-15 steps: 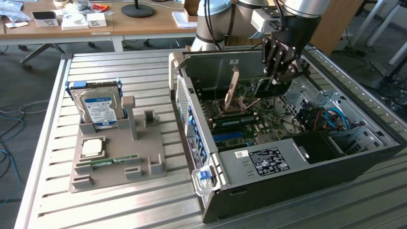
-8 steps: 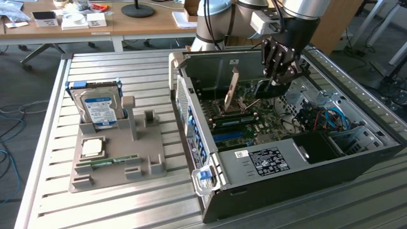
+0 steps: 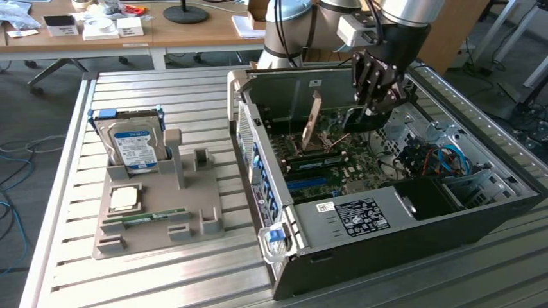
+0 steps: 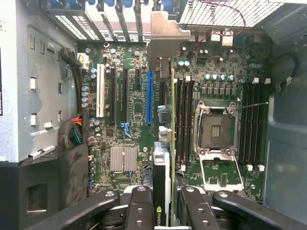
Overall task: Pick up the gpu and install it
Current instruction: 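Insert the gpu into the slot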
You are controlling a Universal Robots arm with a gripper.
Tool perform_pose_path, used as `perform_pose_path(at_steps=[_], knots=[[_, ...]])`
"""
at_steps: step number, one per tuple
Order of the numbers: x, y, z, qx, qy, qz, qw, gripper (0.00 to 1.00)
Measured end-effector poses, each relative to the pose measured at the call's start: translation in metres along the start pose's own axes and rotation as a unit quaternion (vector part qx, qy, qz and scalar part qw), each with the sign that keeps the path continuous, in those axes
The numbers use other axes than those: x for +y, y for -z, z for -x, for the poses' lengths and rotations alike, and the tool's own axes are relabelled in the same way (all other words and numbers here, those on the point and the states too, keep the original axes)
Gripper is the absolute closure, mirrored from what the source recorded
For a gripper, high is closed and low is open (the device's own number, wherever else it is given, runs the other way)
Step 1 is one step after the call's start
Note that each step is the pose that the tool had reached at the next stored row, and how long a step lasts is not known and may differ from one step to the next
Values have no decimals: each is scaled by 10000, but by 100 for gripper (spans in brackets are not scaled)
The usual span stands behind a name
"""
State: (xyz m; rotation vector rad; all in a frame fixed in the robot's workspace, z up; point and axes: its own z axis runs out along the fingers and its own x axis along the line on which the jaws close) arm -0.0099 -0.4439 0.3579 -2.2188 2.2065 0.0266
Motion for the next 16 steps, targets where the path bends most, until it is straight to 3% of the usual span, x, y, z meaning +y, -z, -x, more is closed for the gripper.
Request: perform_pose_path(at_steps=[16], knots=[[0, -32, -1, 1, 0, 0, 10000, 73]])
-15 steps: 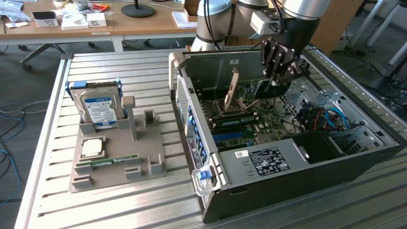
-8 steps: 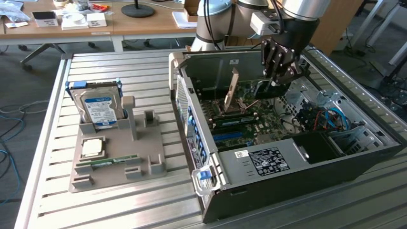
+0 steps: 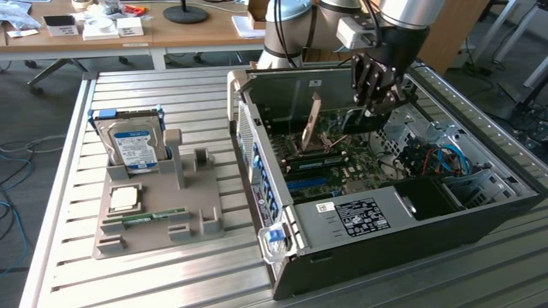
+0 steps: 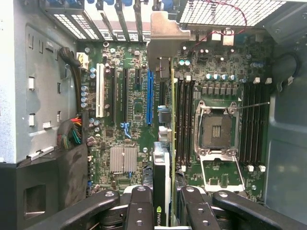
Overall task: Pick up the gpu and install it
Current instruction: 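Insert the gpu into the slot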
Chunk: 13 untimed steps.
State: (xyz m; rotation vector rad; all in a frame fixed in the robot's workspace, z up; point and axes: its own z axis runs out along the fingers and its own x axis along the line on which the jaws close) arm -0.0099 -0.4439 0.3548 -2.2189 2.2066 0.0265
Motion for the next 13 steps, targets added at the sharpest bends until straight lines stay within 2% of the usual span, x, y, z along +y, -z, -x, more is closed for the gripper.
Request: perform_pose_path(at_steps=[13], knots=[[0, -25, 0, 0, 0, 0, 10000, 73]])
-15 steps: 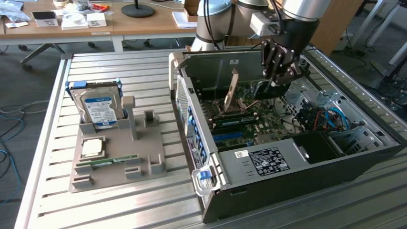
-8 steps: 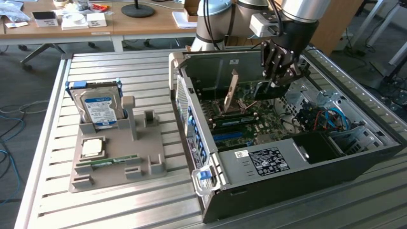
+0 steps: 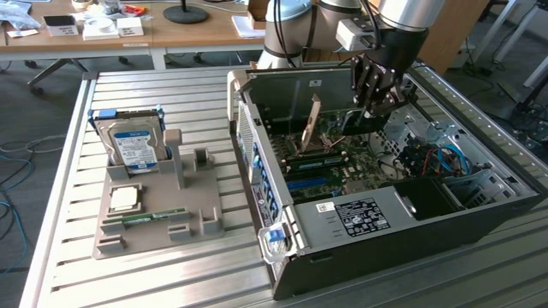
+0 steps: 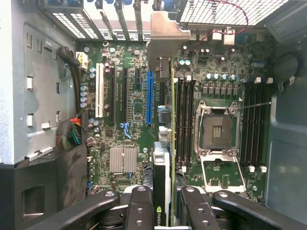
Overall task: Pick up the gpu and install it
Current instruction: 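Insert the gpu into the slot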
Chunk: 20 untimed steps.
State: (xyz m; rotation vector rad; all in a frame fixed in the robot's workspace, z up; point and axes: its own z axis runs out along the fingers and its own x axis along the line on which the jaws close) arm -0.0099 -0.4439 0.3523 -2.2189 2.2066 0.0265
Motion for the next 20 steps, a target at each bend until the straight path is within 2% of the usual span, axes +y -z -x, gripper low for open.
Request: perform_pose_path(at_steps=[6, 20], knots=[[0, -19, 0, -1, 0, 0, 10000, 73], [0, -148, -3, 0, 0, 0, 10000, 73]])
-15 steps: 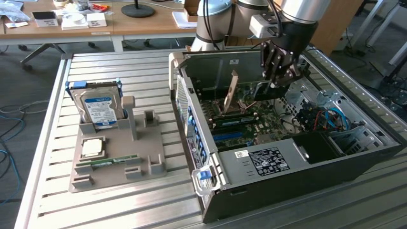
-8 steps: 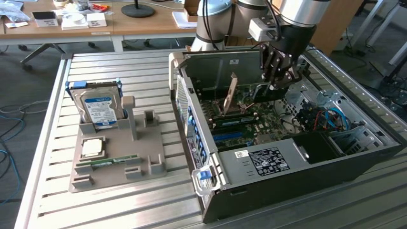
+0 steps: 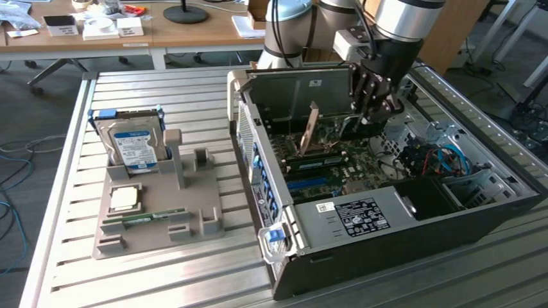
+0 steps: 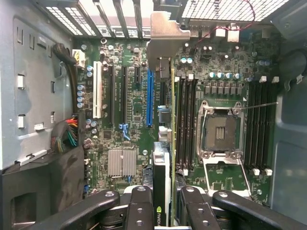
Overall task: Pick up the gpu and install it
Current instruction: 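Insert the gpu into the slot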
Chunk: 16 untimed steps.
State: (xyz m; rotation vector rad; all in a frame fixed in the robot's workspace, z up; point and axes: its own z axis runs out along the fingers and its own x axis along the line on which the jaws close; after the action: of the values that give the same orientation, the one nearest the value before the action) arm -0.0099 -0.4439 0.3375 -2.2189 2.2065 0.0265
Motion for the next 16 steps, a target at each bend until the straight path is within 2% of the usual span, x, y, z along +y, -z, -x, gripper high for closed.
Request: perform_pose_path(at_steps=[16], knots=[[0, -61, -1, -1, 0, 0, 10000, 73]])
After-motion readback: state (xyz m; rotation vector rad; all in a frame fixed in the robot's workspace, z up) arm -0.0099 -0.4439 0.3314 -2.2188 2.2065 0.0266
